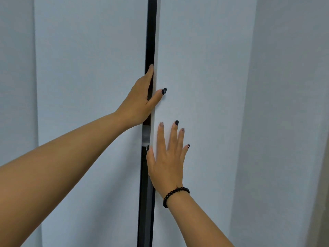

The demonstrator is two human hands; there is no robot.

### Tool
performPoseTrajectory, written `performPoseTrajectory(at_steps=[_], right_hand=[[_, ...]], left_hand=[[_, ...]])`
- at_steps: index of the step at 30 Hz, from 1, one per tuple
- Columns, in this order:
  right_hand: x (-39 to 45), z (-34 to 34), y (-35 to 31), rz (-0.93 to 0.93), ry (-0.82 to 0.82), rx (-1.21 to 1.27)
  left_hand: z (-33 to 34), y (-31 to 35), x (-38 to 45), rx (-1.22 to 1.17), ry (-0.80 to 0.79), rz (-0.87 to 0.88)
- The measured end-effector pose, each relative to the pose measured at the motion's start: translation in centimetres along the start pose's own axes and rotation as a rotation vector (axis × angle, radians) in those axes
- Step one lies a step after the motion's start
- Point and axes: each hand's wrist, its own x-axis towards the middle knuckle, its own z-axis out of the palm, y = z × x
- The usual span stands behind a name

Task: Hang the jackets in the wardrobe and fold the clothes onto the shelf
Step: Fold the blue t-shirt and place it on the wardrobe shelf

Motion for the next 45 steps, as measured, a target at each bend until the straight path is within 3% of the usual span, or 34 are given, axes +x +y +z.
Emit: performPoseTrajectory(at_steps=[7,13,21,33,45], right_hand=[[1.7,4.5,-0.3,0.005,0.042,-0.126],[2.9,7.1,-0.3,0.015,0.058,-0.195],[4.3,10.2,0.0,0.039,0.07,-0.267],[6.0,14.0,1.0,0.07,0.08,-0.303],[6.3,15.8,2.7,0.017,0.044,-0.248]], left_hand=[[0.6,-3.7,0.7,0.255,0.023,-0.13],[0.6,-6.5,1.7,0.561,-0.013,-0.131],[2.1,-8.7,3.0,0.571,-0.093,-0.303],[4.3,-11.3,4.8,0.584,-0.096,-0.394],[5.9,-12.8,4.7,0.803,-0.059,-0.349]])
